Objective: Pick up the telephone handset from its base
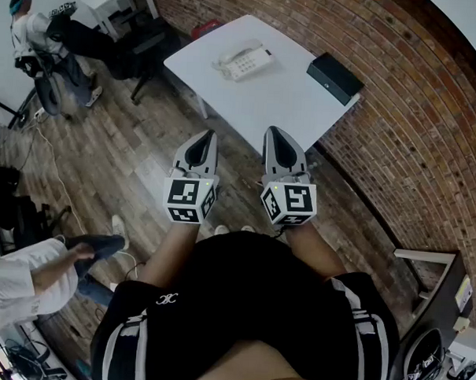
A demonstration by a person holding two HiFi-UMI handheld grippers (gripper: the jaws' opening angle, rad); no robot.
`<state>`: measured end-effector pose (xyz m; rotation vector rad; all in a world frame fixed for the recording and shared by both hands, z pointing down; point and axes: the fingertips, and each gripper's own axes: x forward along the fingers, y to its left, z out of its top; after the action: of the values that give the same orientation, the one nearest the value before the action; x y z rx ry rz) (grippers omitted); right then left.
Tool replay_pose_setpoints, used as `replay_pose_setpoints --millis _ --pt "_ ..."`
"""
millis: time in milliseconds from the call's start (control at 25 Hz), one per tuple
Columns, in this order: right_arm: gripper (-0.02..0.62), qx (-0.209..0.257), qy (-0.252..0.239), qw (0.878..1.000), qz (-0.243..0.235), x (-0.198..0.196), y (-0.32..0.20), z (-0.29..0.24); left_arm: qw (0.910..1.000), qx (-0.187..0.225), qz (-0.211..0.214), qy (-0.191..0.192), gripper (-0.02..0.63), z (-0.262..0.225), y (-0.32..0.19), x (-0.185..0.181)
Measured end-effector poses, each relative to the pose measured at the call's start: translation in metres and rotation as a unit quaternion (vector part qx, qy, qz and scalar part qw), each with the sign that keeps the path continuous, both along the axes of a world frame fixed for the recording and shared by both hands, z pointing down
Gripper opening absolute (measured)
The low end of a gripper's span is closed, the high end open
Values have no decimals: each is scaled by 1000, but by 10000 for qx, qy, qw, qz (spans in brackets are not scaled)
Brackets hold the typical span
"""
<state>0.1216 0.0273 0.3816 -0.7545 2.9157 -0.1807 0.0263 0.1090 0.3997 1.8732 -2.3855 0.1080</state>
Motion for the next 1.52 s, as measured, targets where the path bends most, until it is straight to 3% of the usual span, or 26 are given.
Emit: replay_pose_setpoints --millis 440,720,1200,1520 --pt "-2 -316 -122 9994 -104 27 -19 15 9998 -36 -186 10 2 10 -8 23" --pt "-2 -139 -178 9994 -261 18 -27 9 9997 21 -225 -56 2 7 -16 20" --pt "0 -26 -77 9999 -129 -50 -74 11 9996 235 -88 145 2 17 -68 -49" --pt "0 -147 124 9997 -119 -132 -110 22 9992 77 84 372 2 32 -111 -131"
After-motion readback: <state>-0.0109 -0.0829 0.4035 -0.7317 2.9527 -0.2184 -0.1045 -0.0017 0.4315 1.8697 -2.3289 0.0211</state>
